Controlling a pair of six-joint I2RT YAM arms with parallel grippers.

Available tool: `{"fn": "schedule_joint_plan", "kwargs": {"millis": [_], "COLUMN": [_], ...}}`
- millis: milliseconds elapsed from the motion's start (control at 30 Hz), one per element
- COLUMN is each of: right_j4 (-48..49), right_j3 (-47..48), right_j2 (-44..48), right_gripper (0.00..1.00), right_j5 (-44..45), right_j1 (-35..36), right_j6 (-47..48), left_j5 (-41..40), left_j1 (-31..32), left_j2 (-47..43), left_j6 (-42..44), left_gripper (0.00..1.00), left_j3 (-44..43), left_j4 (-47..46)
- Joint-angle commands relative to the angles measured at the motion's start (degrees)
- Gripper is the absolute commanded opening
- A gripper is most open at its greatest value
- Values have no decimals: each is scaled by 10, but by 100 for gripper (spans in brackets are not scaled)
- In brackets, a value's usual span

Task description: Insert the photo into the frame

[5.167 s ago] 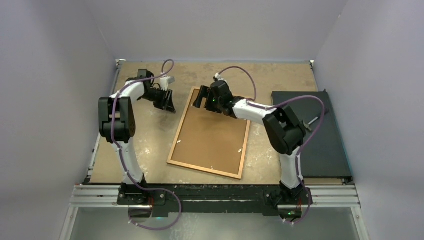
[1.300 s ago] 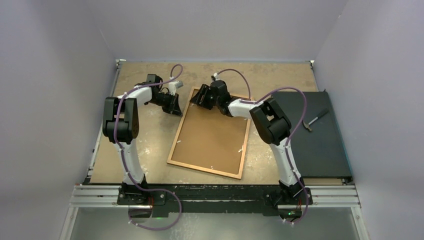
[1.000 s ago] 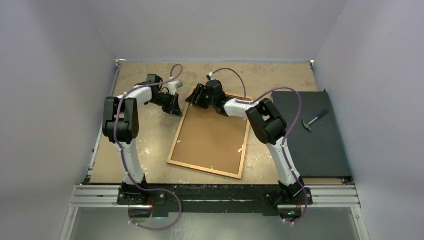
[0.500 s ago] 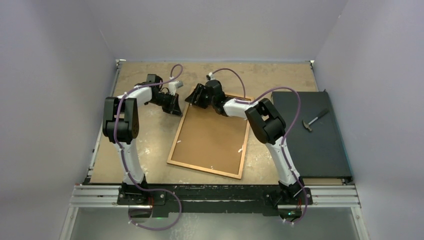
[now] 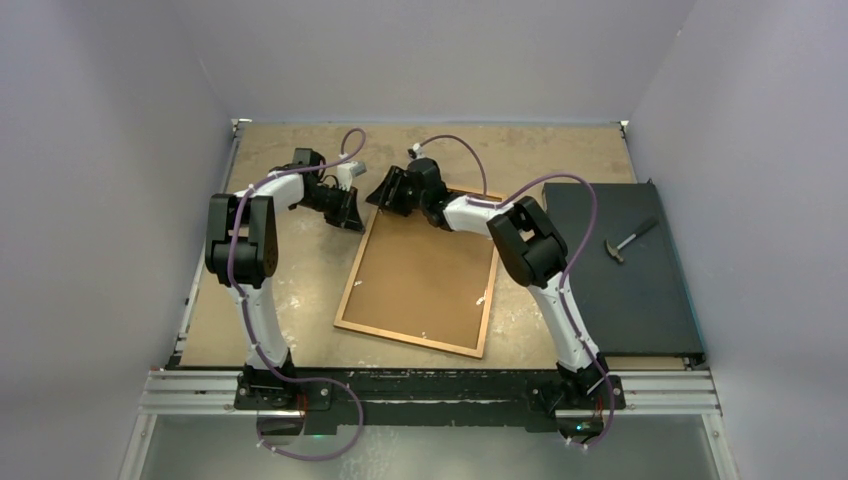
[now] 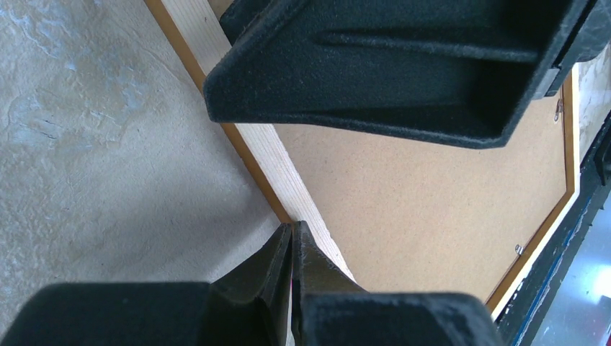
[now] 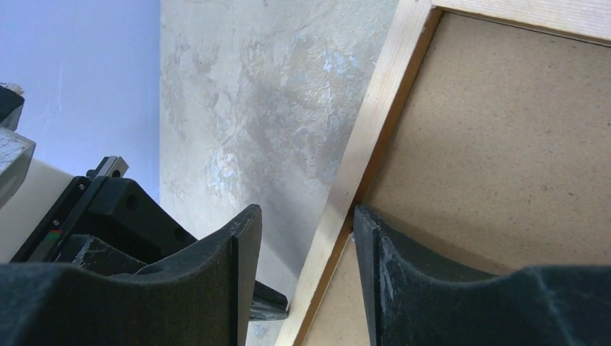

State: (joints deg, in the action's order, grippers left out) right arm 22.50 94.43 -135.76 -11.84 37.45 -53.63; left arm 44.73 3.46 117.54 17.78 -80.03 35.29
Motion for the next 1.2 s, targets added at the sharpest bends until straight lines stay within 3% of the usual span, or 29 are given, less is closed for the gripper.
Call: {"fn": "schedule_joint_plan", "kwargs": {"millis": [0, 267, 567, 833, 1000, 1167], "right_j4": [-53, -74, -138, -190, -241, -231], "right_j3": [29, 5, -164, -154, -165, -227], "right_j2": [18, 116, 282, 247, 260, 301], "right_gripper": [56, 70, 95, 93, 98, 99], "right_j5": [-13, 4, 101, 99, 187, 204], "right_j1": [1, -47, -151, -173, -187, -202], "right_j6": [33, 89, 106, 120, 131, 136], "left_j5": [-32, -14, -17, -9, -21, -32], "left_j1": [5, -22, -29, -10, -5, -5], "left_j2": [-4, -12, -15, -34, -48, -54], "left_j6": [21, 29, 58, 61, 96, 138], "left_gripper": [0, 0, 0, 2, 1, 1], "left_j3": [7, -39, -13, 23, 56, 76], "left_j4": [16, 60, 68, 57, 69, 91]}}
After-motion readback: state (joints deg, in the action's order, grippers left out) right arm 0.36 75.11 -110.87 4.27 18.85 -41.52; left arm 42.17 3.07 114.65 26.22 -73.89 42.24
